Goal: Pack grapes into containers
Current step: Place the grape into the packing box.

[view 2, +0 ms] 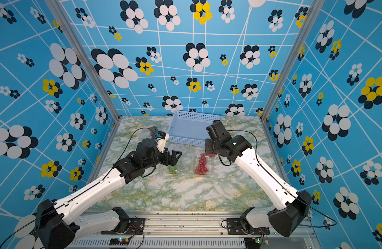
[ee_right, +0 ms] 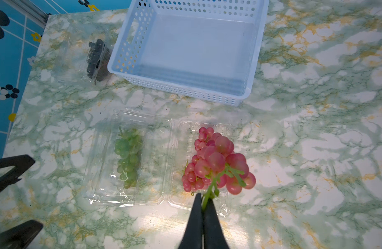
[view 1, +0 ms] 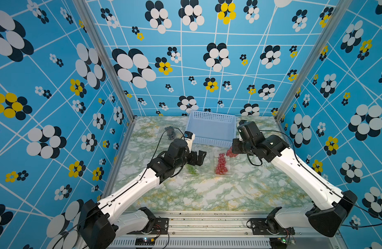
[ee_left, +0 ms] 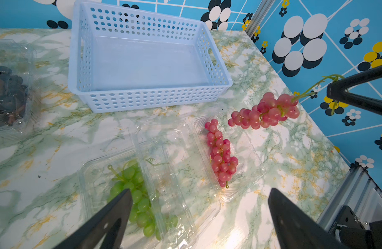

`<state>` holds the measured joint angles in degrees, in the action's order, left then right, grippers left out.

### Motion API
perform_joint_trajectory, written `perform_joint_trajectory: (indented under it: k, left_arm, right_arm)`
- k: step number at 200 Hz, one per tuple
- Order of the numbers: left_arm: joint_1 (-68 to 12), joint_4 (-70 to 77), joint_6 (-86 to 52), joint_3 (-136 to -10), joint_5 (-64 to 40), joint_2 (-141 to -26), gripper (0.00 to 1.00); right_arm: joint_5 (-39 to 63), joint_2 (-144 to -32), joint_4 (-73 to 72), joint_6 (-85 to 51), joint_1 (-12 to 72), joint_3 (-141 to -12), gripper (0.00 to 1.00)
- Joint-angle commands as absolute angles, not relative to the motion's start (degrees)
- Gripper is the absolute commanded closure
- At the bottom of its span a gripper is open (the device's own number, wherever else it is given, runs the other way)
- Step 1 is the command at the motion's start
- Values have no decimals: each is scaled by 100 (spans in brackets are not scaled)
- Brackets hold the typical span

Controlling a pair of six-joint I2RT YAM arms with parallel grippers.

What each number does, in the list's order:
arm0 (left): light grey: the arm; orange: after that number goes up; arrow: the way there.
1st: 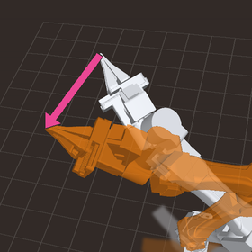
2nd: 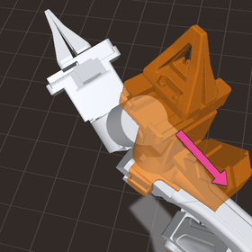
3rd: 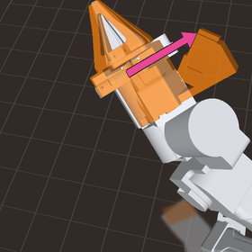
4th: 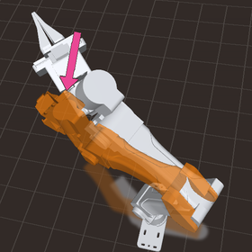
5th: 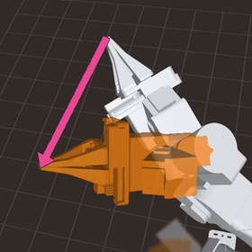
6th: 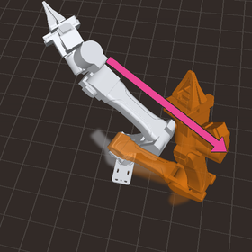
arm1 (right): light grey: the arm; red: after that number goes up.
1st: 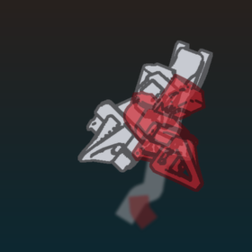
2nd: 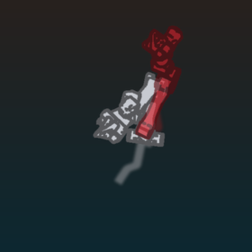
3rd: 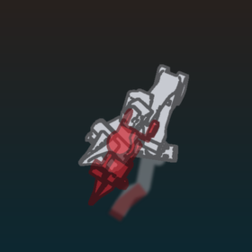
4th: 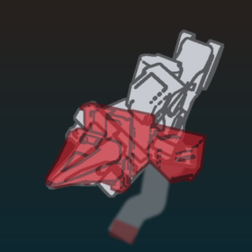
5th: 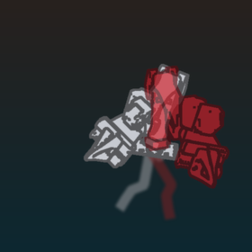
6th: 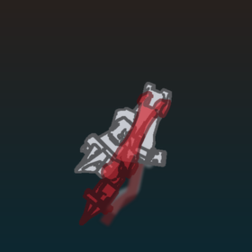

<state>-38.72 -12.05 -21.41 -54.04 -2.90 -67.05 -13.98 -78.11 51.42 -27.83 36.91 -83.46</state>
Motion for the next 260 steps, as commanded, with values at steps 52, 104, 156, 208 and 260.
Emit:
perform_joint_trajectory:
  k: [52, 104, 156, 208, 260]
  left_arm:
    - [-3906, -1193, -1980, -5287, -150, -6460, 1]
    - [-3905, -1117, -1982, -5155, -129, -6435, 0]
    - [-3891, -1178, -1901, -5080, -43, -6392, 0]
    - [-3857, -1195, -1890, -5045, -42, -6361, 1]
    - [-3866, -1238, -1933, -5020, -10, -6243, 0]
  right_arm:
    - [-1712, -7558, 5526, -2883, 4015, -7930, 100]
    - [-1434, -7986, 5256, -2874, 4009, -7462, 100]
    - [-1114, -8423, 5021, -2893, 4009, -7645, 100]
    - [-1074, -8301, 5132, -2885, 4017, -7857, 100]
    - [-1063, -7854, 5475, -2664, 4021, -7950, 100]
